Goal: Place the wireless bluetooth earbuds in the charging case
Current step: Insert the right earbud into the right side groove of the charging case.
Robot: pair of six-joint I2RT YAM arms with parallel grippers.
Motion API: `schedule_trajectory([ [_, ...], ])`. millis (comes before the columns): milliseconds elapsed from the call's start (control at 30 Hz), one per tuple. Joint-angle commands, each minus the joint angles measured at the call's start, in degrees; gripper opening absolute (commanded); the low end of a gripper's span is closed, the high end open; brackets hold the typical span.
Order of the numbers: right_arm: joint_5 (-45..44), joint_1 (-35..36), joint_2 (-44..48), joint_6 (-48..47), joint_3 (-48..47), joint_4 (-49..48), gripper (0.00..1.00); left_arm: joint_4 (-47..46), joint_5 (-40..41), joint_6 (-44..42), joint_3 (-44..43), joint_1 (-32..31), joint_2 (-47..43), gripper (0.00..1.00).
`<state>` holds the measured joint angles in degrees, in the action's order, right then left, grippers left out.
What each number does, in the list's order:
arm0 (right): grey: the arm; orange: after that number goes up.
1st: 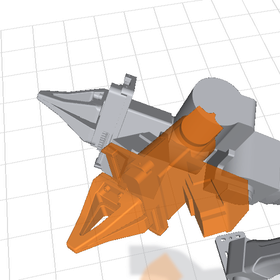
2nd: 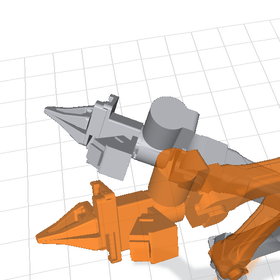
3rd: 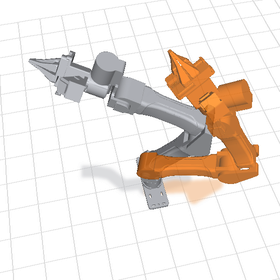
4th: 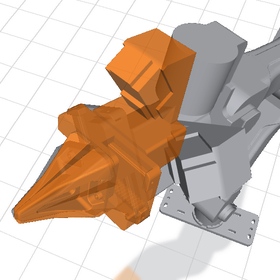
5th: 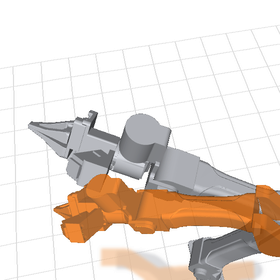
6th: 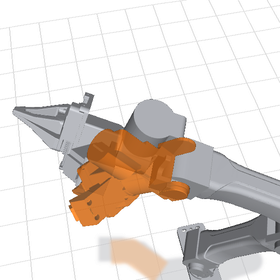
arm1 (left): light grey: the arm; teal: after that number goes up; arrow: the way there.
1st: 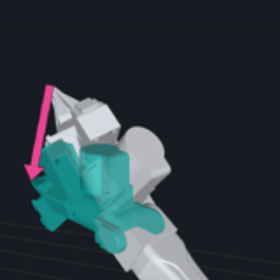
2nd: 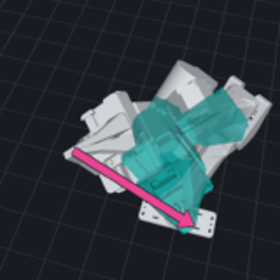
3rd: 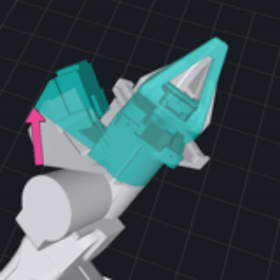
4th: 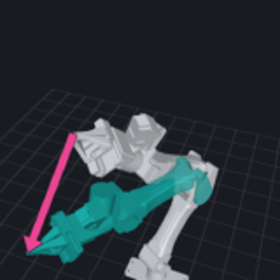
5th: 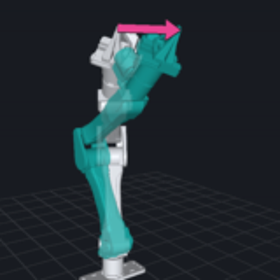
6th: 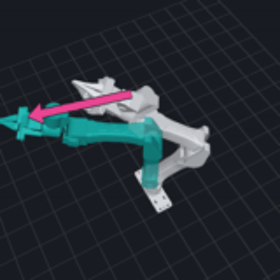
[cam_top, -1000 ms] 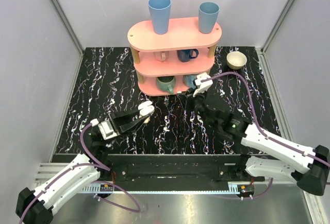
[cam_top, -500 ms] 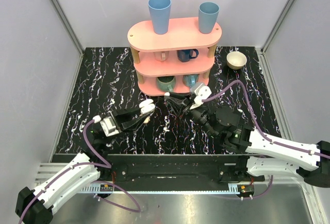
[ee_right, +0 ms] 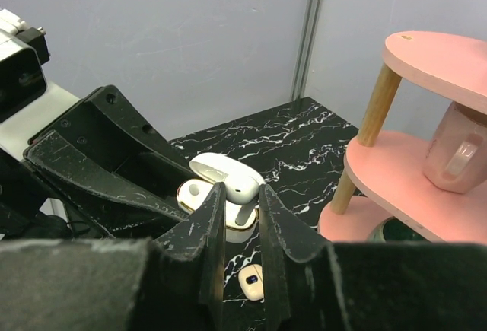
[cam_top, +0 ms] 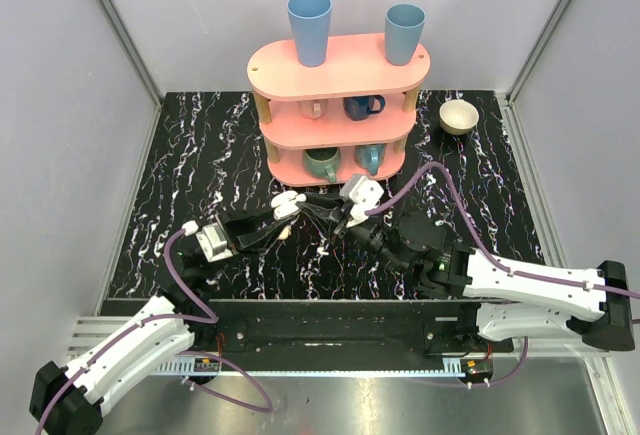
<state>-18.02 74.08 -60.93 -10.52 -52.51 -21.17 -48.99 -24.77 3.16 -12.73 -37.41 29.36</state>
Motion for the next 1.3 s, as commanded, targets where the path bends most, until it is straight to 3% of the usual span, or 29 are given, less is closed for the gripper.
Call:
schedule_trajectory([
  [0,0.97,0.88,-0.69,-0.29,-2.16,-2.91,0.20,-2.86,0.96,0.80,-2.30,-0.12,0.34,0.00],
  [433,-0.52,0.97,-3.50,0.15,-1.01,-6.52,0.22,-3.74,0.43,1.15,-2.03,-0.21,0.26,0.00],
  [1267,-2.81,0.89,-4.29,-2.57,-1.01,-4.41,0.22,-5.41,1.83,2.03,-1.24,-0.21,-0.54,0.00],
])
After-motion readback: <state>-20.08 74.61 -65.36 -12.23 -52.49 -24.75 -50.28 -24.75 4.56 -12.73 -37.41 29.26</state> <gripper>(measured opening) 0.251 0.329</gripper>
